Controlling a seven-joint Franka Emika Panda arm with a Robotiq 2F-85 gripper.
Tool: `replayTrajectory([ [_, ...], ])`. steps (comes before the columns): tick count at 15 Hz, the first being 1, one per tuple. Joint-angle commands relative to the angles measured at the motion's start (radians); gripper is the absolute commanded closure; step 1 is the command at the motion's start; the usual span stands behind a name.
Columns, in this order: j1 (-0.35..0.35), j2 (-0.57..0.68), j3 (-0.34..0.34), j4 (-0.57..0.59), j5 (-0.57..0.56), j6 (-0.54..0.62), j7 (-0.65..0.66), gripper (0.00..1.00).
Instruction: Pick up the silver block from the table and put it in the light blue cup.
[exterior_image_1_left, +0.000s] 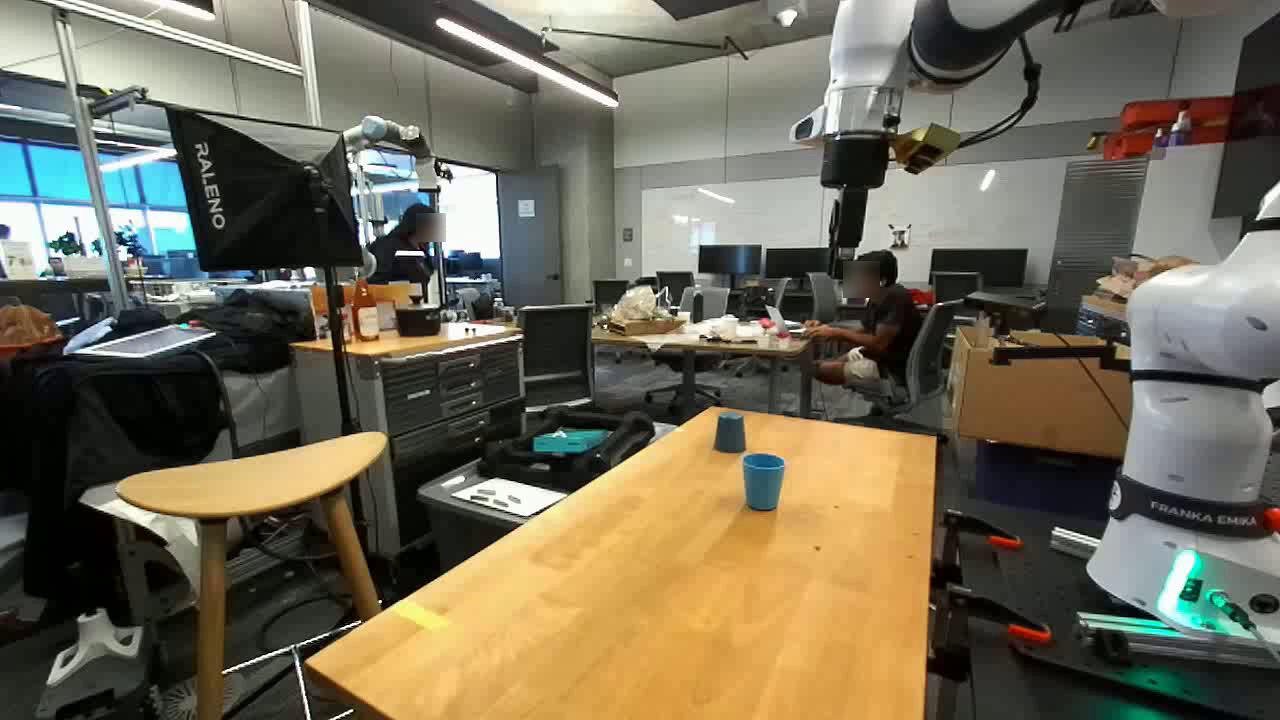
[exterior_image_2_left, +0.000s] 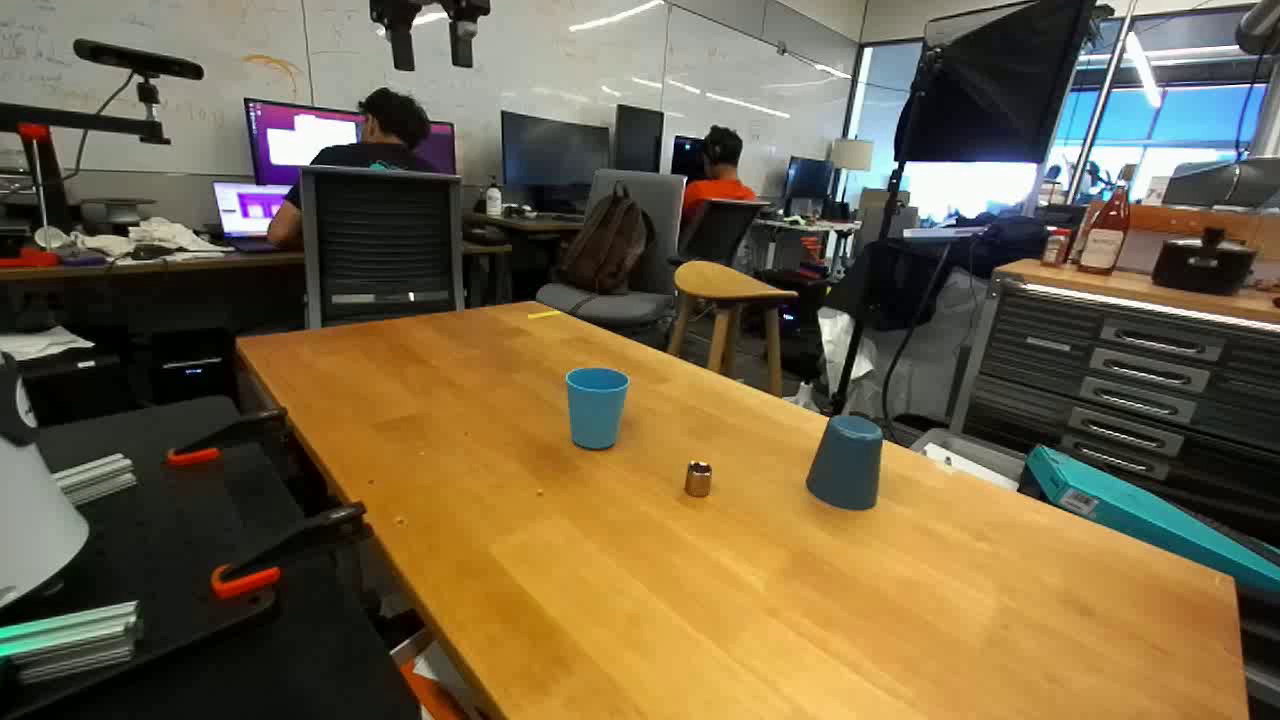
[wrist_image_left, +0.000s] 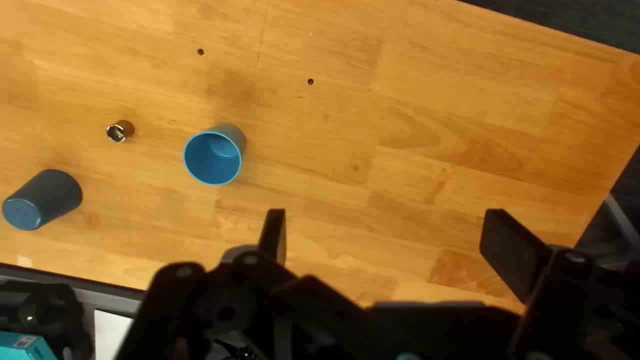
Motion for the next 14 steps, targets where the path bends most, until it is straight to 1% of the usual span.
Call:
replayTrajectory([
  [1, 0.005, 0.001, -0.004, 0.005, -0.002, -0.001, 0.002, 0.0],
  [6, 0.005, -0.001, -0.003, 0.014, -0.002, -0.001, 0.002, 0.0],
  [7, -0.001, 0.019, -0.011, 0.026, 0.002, 0.009, 0.005, 0.0],
  [9, -0.037, 0.104, -0.062, 0.07, 0.001, 0.047, -0.014, 0.0],
  [10, -0.066, 0.152, -0.096, 0.085, -0.004, 0.092, -0.015, 0.0],
  [12, -0.107, 0.22, -0.143, 0.1, 0.006, 0.154, -0.004, 0.0],
  [14, -0.151, 0.321, -0.193, 0.128, 0.015, 0.218, 0.004, 0.0],
])
